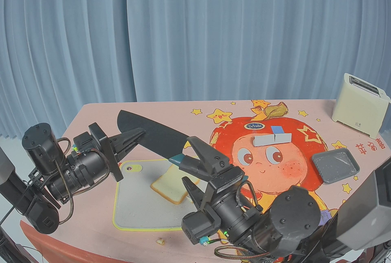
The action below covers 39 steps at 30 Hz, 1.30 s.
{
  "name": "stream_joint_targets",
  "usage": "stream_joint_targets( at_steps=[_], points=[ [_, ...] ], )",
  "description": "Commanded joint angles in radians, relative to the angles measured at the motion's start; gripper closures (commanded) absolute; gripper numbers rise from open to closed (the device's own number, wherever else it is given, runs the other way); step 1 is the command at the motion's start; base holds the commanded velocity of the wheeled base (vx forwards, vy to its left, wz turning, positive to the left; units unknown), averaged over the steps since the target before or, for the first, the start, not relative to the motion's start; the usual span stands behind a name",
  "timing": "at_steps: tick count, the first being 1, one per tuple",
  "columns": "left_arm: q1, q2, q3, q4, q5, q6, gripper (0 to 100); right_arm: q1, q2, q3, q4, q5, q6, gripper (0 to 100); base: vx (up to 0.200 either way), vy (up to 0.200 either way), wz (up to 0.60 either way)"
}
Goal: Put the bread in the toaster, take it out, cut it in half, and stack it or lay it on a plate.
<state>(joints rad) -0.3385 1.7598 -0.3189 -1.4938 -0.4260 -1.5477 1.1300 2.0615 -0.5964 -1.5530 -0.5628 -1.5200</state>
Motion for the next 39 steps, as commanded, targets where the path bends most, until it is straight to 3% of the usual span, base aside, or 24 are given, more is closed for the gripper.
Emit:
stream_joint_targets(
  at_steps=[1, 23, 24, 39],
  points=[
    [0.0, -0.002, 0.003, 0.0, 0.0, 0.0, 100, -0.006, 0.029, -0.01, -0.009, 0.0, 0.0, 0, 0.0, 0.0, 0.0],
    [-0.002, 0.003, 0.006, 0.0, -0.002, 0.001, 100, -0.033, 0.029, -0.01, -0.009, 0.003, 0.001, 0, 0.0, 0.0, 0.0],
    [-0.002, 0.003, 0.006, 0.0, -0.002, 0.001, 100, -0.033, 0.029, -0.008, -0.009, 0.003, 0.001, 100, 0.0, 0.0, 0.0],
    [0.0, -0.003, 0.008, 0.0, -0.01, 0.003, 100, -0.029, 0.031, -0.011, -0.01, -0.002, 0.009, 100, 0.0, 0.0, 0.0]
  ],
)
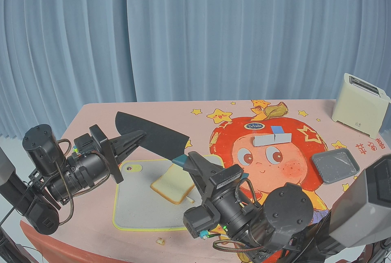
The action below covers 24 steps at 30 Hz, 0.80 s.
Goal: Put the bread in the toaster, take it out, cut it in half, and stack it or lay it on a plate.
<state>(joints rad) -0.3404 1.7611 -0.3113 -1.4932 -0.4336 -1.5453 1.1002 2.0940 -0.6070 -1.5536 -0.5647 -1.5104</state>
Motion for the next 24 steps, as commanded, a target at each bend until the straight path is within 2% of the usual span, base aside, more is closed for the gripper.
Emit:
stream_joint_targets(
  at_steps=[1, 7, 11, 12, 24],
  points=[
    [0.0, -0.005, 0.001, -0.001, -0.004, 0.001, 100, 0.001, -0.003, 0.0, -0.01, -0.001, 0.003, 100, 0.0, 0.0, 0.0],
    [0.0, -0.011, 0.018, -0.002, -0.01, 0.011, 100, -0.003, -0.025, 0.012, -0.01, -0.001, 0.006, 100, 0.0, 0.0, 0.0],
    [0.0, -0.045, 0.052, -0.001, -0.089, 0.057, 100, -0.013, -0.04, 0.018, -0.01, -0.001, 0.007, 100, 0.0, 0.0, 0.0],
    [0.001, -0.046, 0.054, -0.001, -0.096, 0.057, 0, -0.014, -0.04, 0.02, -0.01, -0.001, 0.007, 100, 0.0, 0.0, 0.0],
    [0.0, -0.048, 0.061, -0.002, -0.102, 0.062, 0, -0.043, -0.054, 0.029, -0.01, -0.003, 0.045, 100, 0.0, 0.0, 0.0]
  ],
)
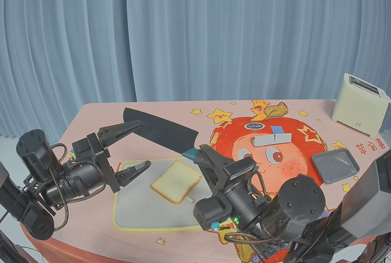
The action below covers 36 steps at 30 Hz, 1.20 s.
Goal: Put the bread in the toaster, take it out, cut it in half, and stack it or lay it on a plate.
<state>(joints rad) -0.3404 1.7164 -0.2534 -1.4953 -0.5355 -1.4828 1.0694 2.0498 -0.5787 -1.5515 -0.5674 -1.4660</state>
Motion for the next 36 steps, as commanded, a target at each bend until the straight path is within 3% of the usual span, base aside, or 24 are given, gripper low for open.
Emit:
stream_joint_targets(
  at_steps=[1, 5, 10, 11, 14, 15, 16, 17, 18, 19, 21, 24, 25, 26, 29, 30, 36],
  points=[
    [-0.002, -0.009, 0.01, -0.002, -0.001, 0.001, 0, -0.028, -0.017, 0.002, -0.012, 0.0, 0.015, 100, 0.0, 0.0, 0.0],
    [-0.02, -0.084, 0.051, -0.028, -0.046, 0.006, 0, -0.04, -0.065, 0.014, -0.012, -0.012, 0.093, 100, 0.0, 0.0, 0.0],
    [-0.023, -0.227, 0.059, -0.025, -0.103, 0.025, 0, -0.114, -0.171, 0.086, -0.007, -0.031, 0.124, 100, 0.0, 0.0, 0.0],
    [-0.023, -0.245, 0.06, -0.026, -0.107, 0.027, 0, -0.135, -0.181, 0.102, -0.007, -0.031, 0.15, 100, 0.0, 0.0, 0.0],
    [-0.025, -0.287, 0.065, -0.031, -0.109, 0.042, 0, -0.181, -0.201, 0.146, 0.031, -0.031, 0.291, 100, 0.0, 0.0, 0.0],
    [-0.025, -0.29, 0.065, -0.031, -0.109, 0.045, 0, -0.183, -0.203, 0.149, 0.036, -0.031, 0.299, 100, 0.0, 0.0, 0.0],
    [-0.026, -0.319, 0.066, -0.028, -0.109, 0.079, 0, -0.195, -0.23, 0.163, 0.094, -0.028, 0.375, 100, 0.0, 0.0, 0.0],
    [-0.026, -0.328, 0.069, -0.026, -0.107, 0.102, 0, -0.206, -0.246, 0.168, 0.128, -0.022, 0.404, 100, 0.0, 0.0, 0.0],
    [-0.026, -0.33, 0.071, -0.026, -0.109, 0.113, 0, -0.212, -0.252, 0.168, 0.14, -0.02, 0.417, 100, 0.0, 0.0, 0.0],
    [-0.026, -0.333, 0.079, -0.026, -0.107, 0.144, 0, -0.224, -0.277, 0.168, 0.179, -0.019, 0.444, 100, 0.0, 0.0, 0.0],
    [-0.026, -0.331, 0.089, -0.026, -0.106, 0.171, 0, -0.239, -0.323, 0.158, 0.228, -0.017, 0.45, 100, 0.0, 0.0, 0.0],
    [-0.026, -0.33, 0.1, -0.026, -0.106, 0.213, 0, -0.261, -0.435, 0.105, 0.418, -0.009, 0.483, 100, 0.0, 0.0, 0.0],
    [-0.026, -0.33, 0.1, -0.026, -0.106, 0.214, 0, -0.262, -0.445, 0.097, 0.442, -0.008, 0.489, 100, 0.0, 0.0, 0.0],
    [-0.026, -0.33, 0.102, -0.026, -0.107, 0.22, 0, -0.273, -0.511, 0.045, 0.605, 0.011, 0.543, 100, 0.0, 0.0, 0.0],
    [-0.028, -0.327, 0.102, -0.026, -0.109, 0.222, 0, -0.275, -0.569, -0.043, 0.809, 0.057, 0.627, 100, 0.0, 0.0, 0.0],
    [-0.028, -0.325, 0.102, -0.026, -0.107, 0.222, 0, -0.276, -0.582, -0.085, 0.895, 0.08, 0.677, 100, 0.0, 0.0, 0.0],
    [-0.028, -0.32, 0.102, -0.026, -0.107, 0.222, 0, -0.279, -0.579, -0.184, 1.076, 0.155, 0.866, 100, 0.0, 0.0, 0.0]
  ],
)
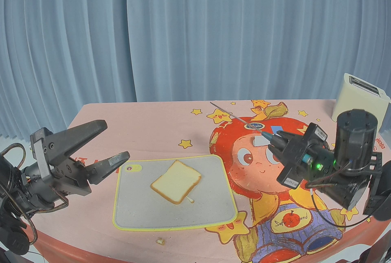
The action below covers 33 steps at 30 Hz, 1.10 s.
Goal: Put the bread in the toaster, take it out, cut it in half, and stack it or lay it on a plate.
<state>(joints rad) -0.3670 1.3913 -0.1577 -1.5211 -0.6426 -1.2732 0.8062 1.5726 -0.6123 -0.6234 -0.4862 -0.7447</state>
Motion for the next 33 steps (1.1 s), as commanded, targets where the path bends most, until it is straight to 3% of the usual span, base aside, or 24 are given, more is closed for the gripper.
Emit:
stream_joint_targets(
  at_steps=[1, 2, 3, 5, 6, 7, 9, 11, 14, 15, 18, 19, 21, 23, 27, 28, 33],
  points=[
    [-0.001, 0.006, 0.006, -0.001, 0.0, 0.012, 0, -0.016, -0.1, -0.178, 0.183, 0.086, 0.185, 100, 0.0, 0.0, 0.0],
    [-0.001, 0.006, 0.006, -0.001, 0.0, 0.012, 0, -0.016, -0.1, -0.178, 0.183, 0.086, 0.185, 100, 0.0, 0.0, 0.0],
    [-0.001, 0.006, 0.004, -0.001, 0.0, 0.015, 0, -0.018, -0.101, -0.211, 0.231, 0.097, 0.237, 100, 0.0, 0.0, 0.0],
    [-0.001, 0.006, 0.001, -0.001, 0.0, 0.015, 0, -0.038, -0.106, -0.299, 0.386, 0.133, 0.386, 100, 0.0, 0.0, 0.0],
    [0.0, 0.006, -0.002, 0.001, 0.001, 0.015, 0, -0.05, -0.109, -0.322, 0.439, 0.17, 0.432, 100, 0.0, 0.0, 0.0],
    [-0.001, 0.006, -0.002, -0.001, 0.001, 0.015, 0, -0.051, -0.109, -0.325, 0.449, 0.176, 0.438, 100, 0.0, 0.0, 0.0],
    [0.002, 0.002, -0.011, -0.004, 0.003, 0.018, 0, -0.074, -0.143, -0.376, 0.596, 0.347, 0.535, 100, 0.0, 0.0, 0.0],
    [0.005, 0.0, -0.019, -0.004, 0.003, 0.034, 0, -0.09, -0.154, -0.411, 0.649, 0.42, 0.564, 100, 0.0, 0.0, 0.0],
    [0.011, -0.001, -0.019, 0.002, 0.003, 0.087, 0, -0.102, -0.157, -0.428, 0.66, 0.482, 0.608, 100, 0.0, 0.0, 0.0],
    [0.011, -0.001, -0.017, 0.002, 0.003, 0.098, 0, -0.105, -0.157, -0.429, 0.66, 0.488, 0.616, 100, 0.0, 0.0, 0.0],
    [0.016, 0.006, -0.017, 0.005, 0.011, 0.172, 0, -0.117, -0.158, -0.431, 0.668, 0.502, 0.643, 100, 0.0, 0.0, 0.0],
    [0.019, 0.006, -0.017, 0.005, 0.011, 0.184, 0, -0.119, -0.158, -0.429, 0.666, 0.509, 0.645, 100, 0.0, 0.0, 0.0],
    [0.039, 0.012, -0.019, 0.005, 0.015, 0.247, 0, -0.122, -0.155, -0.429, 0.653, 0.583, 0.653, 100, 0.0, 0.0, 0.0],
    [0.042, 0.022, -0.02, 0.005, 0.015, 0.278, 0, -0.12, -0.152, -0.434, 0.651, 0.609, 0.68, 100, 0.0, 0.0, 0.0],
    [0.042, 0.022, -0.019, 0.005, 0.041, 0.324, 0, -0.064, -0.152, -0.422, 0.653, 0.633, 0.843, 100, 0.0, 0.0, 0.0],
    [0.042, 0.023, -0.019, 0.005, 0.057, 0.348, 0, -0.03, -0.147, -0.405, 0.656, 0.644, 0.884, 100, 0.0, 0.0, 0.0],
    [0.04, 0.023, -0.017, 0.005, 0.093, 0.451, 0, 0.033, -0.144, -0.328, 0.6, 0.638, 0.892, 100, 0.0, 0.0, 0.0]
  ],
)
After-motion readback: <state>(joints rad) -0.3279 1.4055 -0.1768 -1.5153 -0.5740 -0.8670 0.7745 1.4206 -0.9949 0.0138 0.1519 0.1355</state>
